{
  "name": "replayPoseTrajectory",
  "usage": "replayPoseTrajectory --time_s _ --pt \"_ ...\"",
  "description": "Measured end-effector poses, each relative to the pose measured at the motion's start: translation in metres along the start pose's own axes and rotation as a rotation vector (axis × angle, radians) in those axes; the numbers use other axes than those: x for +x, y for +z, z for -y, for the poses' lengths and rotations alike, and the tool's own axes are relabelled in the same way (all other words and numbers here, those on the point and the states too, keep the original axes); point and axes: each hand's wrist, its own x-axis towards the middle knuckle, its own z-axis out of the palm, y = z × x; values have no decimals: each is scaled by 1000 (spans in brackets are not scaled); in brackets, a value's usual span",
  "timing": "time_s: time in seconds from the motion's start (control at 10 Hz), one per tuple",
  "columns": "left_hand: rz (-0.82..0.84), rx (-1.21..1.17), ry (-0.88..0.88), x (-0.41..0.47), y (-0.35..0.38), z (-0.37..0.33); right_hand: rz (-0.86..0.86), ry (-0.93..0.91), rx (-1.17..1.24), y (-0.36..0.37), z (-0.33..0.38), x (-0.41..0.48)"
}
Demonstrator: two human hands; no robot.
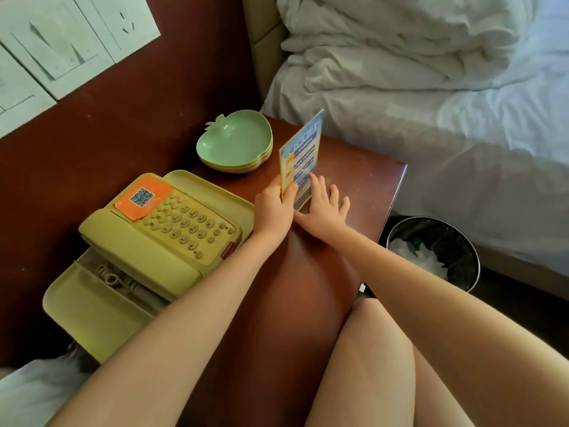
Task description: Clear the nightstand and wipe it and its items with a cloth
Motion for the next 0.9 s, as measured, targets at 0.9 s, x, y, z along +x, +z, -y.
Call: replayPoseTrajectory --time_s 0.9 --pt "173 199 -80 60 -13 26 72 43 26 -3 28 51"
